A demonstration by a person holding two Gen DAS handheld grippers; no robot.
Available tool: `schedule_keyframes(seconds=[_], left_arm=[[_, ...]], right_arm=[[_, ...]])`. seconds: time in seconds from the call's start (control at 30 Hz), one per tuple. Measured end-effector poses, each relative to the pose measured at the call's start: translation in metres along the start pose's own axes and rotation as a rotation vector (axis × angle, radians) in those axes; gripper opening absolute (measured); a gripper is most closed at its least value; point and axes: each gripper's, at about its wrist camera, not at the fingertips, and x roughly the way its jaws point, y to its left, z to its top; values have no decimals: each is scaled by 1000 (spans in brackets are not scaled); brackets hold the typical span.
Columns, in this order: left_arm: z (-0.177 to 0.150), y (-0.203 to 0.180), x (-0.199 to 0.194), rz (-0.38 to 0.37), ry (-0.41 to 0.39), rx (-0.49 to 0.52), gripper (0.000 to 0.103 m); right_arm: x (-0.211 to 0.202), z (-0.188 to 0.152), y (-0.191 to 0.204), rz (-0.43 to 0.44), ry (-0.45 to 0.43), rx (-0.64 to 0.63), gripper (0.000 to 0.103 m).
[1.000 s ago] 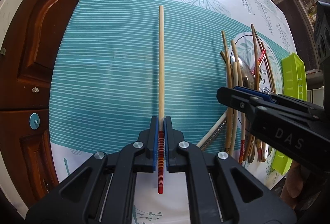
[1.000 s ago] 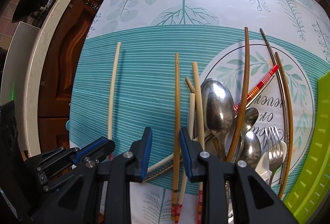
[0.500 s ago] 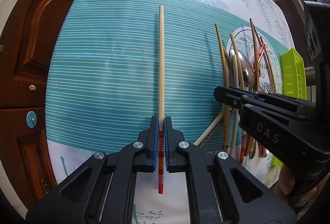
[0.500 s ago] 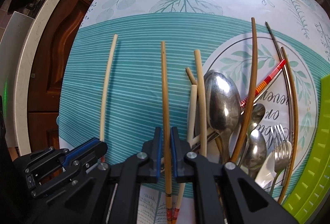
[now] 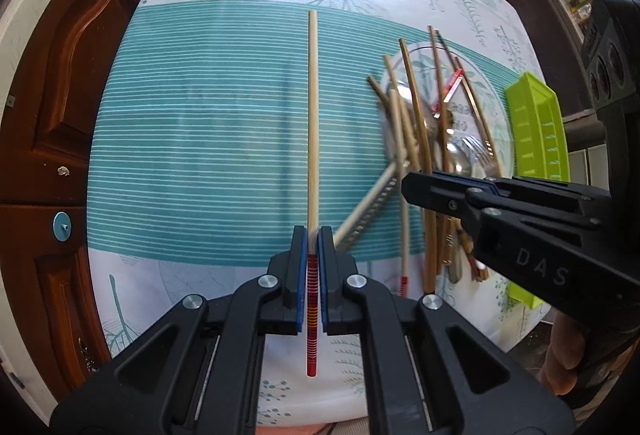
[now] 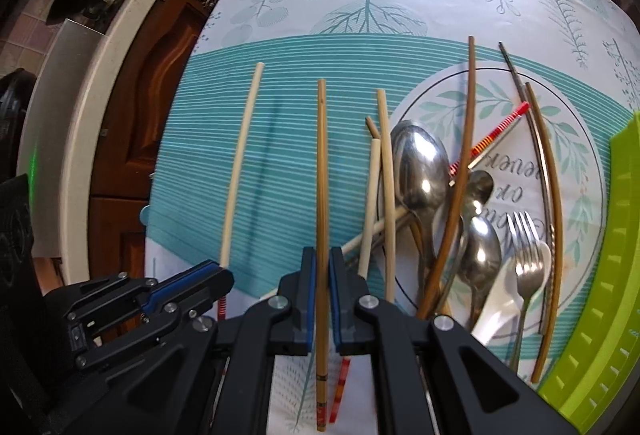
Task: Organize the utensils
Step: 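Carry both chopsticks into the green tray and open both tools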
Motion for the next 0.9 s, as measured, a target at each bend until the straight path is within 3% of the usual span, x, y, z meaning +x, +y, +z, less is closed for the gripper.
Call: schedule_keyframes(seconds=[0.23,0.47,0.7,0.9], left_arm=[[-14,-64,-28,-63,-20,66,3],[-16,-171,-42,-122,-35,157,3],[-2,-267,-16,-160,-17,150,3],[1,-297,20,-188,29,123,3]], right_arm=[[-47,-24,-30,28,-49,26,5],[-101,-42,-112,-32,-115,122,6],[-129,-55,-192,-105,-136,213,6],[-113,-59,-231,-127,-104,257,6]])
